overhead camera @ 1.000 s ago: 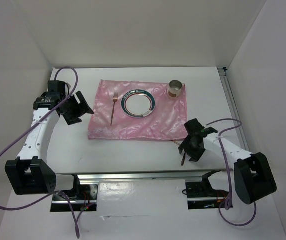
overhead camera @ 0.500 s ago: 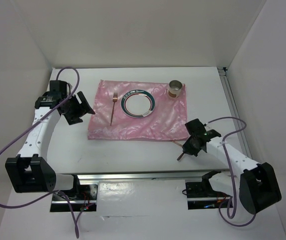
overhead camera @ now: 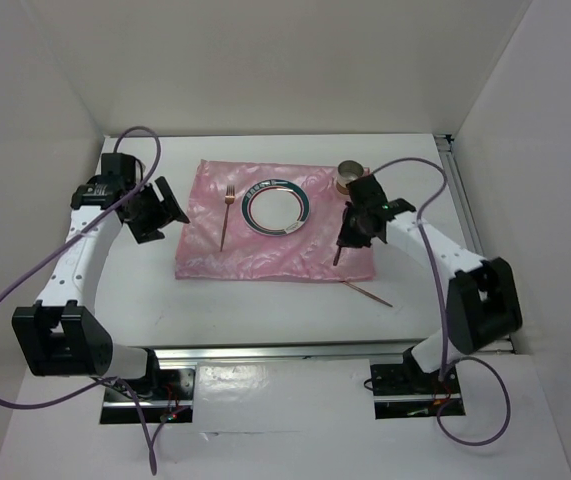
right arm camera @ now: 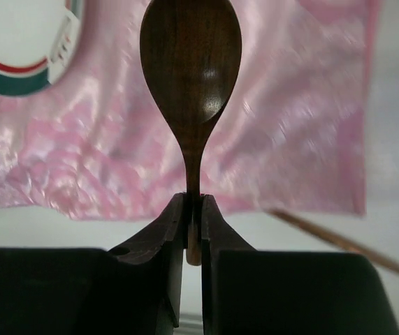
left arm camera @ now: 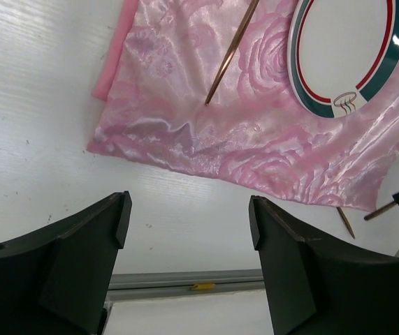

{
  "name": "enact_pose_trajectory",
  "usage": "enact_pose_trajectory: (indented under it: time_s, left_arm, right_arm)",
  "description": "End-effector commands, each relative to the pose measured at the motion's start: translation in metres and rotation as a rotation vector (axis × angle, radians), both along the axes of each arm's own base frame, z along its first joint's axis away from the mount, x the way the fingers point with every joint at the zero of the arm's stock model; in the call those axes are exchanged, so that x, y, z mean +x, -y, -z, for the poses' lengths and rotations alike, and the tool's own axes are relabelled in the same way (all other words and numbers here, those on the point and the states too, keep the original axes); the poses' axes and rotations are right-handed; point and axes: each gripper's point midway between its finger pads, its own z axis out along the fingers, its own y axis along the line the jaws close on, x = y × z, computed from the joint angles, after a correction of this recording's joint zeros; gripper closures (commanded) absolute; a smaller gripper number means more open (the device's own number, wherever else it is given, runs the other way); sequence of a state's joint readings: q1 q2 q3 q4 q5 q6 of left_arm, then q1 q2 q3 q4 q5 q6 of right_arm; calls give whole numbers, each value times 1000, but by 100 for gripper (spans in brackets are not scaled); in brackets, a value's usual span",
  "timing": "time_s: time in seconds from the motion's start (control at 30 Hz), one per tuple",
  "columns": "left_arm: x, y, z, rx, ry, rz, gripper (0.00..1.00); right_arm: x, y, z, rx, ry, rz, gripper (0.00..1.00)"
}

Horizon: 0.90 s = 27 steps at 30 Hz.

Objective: Set the dinner table for one person

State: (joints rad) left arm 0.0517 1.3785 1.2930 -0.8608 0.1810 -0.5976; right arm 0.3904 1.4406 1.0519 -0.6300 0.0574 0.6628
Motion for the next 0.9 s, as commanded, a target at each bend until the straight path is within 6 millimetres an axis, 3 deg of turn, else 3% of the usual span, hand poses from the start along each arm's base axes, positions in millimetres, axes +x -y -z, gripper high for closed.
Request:
enact_pose_trajectory:
  time_s: [0.0,0.03,0.13,0.23,0.27,0.37,0.4,0.43,0.53,0.63,0.67,0.7,0.77,0.8,0.87]
  left_arm:
    - [6,-8,-16,58,42,11,14]
    - [8,-8,-20,66,55,23,14]
    - [4,-5,-19,75,29,67,14]
    - [5,-8,-17,95,13,66,14]
    - [5,-8,-17,95,13,66,14]
    - [5,-8,-17,90,12,58,14]
    - [5,-6,-17,81,13,64,14]
    - [5,-6,-17,81,13,64,14]
    - [5,-6,-17,81,13,64,14]
    - [4,-5,-18,73,13,69,14]
    - [4,-5,-18,73,13,69,14]
    - [4,-3,-18,64,14,74,14]
    - [6,-3,-19,65,23,74,14]
    - [9,-1,-21,55,36,80,14]
    - [9,-1,-19,55,37,80,14]
  right_arm:
    - [45,-24,-7,-4,103,-155,100]
    - [62,-27,-1,-12,97,-153,100]
    - [86,-36,19,-29,82,-174,100]
    - [95,-39,43,-30,30,-186,100]
    - [102,-43,42,-15,47,-192,97]
    - [106,-43,54,-10,26,-190,73]
    - [110,-44,49,-7,39,-189,58]
    - [107,-43,55,-13,17,-190,51]
    - [108,-38,36,-29,50,-174,43]
    - [96,-20,9,-34,96,-130,43]
    - [92,-10,-13,-21,146,-98,43]
    - [76,-1,-3,-30,117,-90,43]
    - [57,15,-1,-53,117,-63,43]
    - [36,24,5,-58,105,-47,41]
    - [14,31,16,-39,72,-33,38]
